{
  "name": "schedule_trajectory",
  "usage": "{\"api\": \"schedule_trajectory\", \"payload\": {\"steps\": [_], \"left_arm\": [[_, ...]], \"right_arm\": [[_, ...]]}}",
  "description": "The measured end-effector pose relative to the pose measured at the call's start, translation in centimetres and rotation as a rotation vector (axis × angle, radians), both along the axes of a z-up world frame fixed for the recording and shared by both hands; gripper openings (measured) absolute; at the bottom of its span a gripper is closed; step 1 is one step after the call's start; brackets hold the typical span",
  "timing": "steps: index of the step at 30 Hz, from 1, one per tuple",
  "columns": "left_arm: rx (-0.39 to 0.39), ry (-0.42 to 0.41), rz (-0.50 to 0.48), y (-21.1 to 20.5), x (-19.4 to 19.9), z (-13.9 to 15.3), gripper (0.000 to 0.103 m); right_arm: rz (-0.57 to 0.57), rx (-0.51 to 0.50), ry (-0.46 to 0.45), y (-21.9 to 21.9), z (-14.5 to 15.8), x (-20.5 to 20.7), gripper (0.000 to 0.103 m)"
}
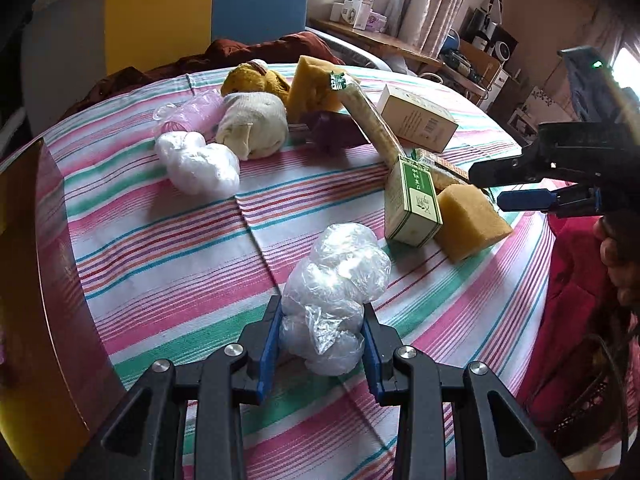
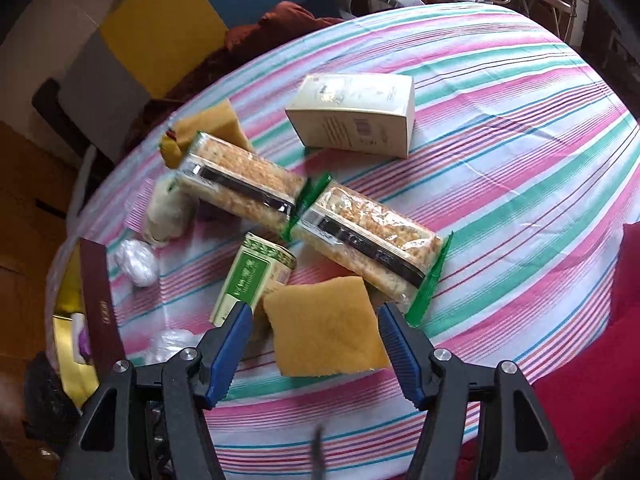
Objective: Organize objects
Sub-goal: 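Grasp the wrapped white bundle with left while right grasps the yellow sponge, then carry the bundle and sponge to the gold tray and open both grippers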
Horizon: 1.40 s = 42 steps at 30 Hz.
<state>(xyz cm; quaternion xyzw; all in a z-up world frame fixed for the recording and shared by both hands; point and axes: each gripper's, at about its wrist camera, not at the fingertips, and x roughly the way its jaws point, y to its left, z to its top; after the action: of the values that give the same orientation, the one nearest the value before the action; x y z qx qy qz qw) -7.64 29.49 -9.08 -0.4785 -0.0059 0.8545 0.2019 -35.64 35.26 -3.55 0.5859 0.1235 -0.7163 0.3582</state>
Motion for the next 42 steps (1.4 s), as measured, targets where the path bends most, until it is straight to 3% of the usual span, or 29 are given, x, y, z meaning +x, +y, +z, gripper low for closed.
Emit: {"api": "schedule_trajectory", "payload": {"steps": [26,29,35,42], "left_arm": [[-0.018,0.018,0.016,0.0,0.3,-0.2,0.038],[-0.020,0.017,0.022,0.1,0.2,-0.1,0.036],[-0.013,0.001,0.021,-0.1,0.6,0.6,0.035],[0.027,0.069,0.028,-1.7,2.6,3.9,0.035]], "right_arm": [[0.096,0.177,0.081,-2.4,-1.3,1.4,0.066],[0.115,0.195,0.099,-2.8,-1.4,1.6,0.058],[0.095,0.110,0.079,-1.1,-0.2,1.7,0.055],[0.102,-0.043,0.104,0.3,3.4,3.6,0.055]]}}
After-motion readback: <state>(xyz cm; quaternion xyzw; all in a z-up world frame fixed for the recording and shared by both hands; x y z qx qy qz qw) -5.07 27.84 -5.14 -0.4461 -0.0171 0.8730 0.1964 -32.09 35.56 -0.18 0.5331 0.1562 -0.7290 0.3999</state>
